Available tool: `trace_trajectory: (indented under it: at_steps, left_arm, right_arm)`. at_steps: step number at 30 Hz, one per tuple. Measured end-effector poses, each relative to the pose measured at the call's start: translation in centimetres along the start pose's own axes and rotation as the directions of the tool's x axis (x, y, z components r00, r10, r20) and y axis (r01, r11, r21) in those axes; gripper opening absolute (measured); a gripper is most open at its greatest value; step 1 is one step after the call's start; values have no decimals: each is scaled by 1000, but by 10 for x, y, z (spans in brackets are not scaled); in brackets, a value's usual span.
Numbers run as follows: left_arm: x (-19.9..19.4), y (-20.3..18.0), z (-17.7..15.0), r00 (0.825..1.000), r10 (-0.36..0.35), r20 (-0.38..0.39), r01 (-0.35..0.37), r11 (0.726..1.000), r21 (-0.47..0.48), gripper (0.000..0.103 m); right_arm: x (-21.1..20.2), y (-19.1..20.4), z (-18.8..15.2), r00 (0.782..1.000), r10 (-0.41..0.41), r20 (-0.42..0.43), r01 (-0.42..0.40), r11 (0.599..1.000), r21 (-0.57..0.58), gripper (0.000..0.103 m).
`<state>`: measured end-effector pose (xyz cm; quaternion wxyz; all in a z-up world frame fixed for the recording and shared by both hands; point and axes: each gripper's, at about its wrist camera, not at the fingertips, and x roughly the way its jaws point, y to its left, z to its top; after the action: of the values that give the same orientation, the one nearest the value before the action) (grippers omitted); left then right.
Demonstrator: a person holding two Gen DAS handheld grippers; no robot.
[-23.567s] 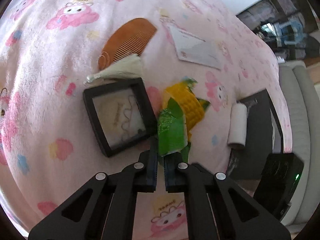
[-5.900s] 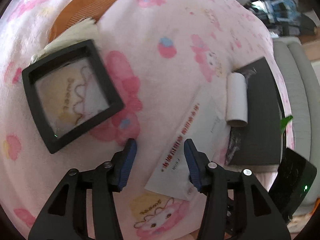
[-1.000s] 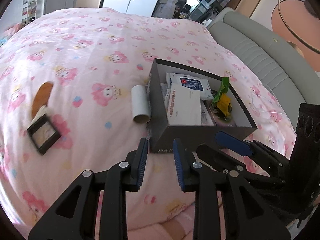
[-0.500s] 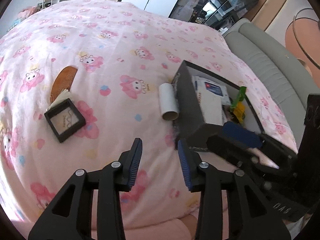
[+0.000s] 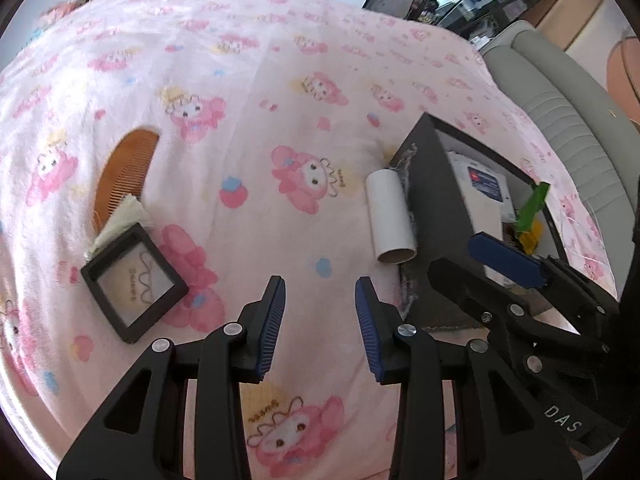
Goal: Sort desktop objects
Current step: 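Move the left tool back toward the white paper roll tube, then close the left gripper on the white paper roll tube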
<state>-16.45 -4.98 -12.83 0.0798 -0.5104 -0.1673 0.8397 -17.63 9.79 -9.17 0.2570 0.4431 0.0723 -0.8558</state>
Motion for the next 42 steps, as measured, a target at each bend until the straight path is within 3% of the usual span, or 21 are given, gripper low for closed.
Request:
trace_trajectory:
  at_steps: [7, 11, 15, 23, 29, 35, 39, 42]
  left_arm:
    - [31, 0, 13, 999, -5, -50, 4, 1000, -24, 36]
    - [40, 16, 1, 994, -95, -47, 87, 986, -139, 36]
    - [46, 25, -3, 996, -66, -62, 55, 985, -164, 36]
    - [58, 26, -5, 991, -91, -96, 72, 980, -184, 39]
    - [59, 25, 4, 991, -98, -93, 79, 978, -195, 39]
    - [66, 3, 23, 989, -9, -150, -1, 998, -66, 39]
    - [76, -11, 56, 990, -45, -132, 42, 999, -24, 39]
    - [93, -26, 81, 990, -55, -127, 60, 998, 36, 39]
  right_arm:
    - [9, -13, 1, 999, -31, -8, 31, 999, 32, 47]
    - [14, -9, -13, 999, -53, -8, 53, 998, -18, 44]
    - [15, 8, -20, 992, -126, 7, 127, 990, -66, 44]
    - [26, 19, -34, 995, -97, -9, 96, 994, -45, 44]
    - [41, 2, -39, 996, -67, -57, 72, 992, 106, 42]
    - [60, -8, -55, 994, -76, -74, 91, 967, 236, 42]
    - [56, -12, -59, 997, -83, 9, 75, 935, 348, 42]
    - [52, -17, -58, 990, -128, 58, 85, 872, 481, 41]
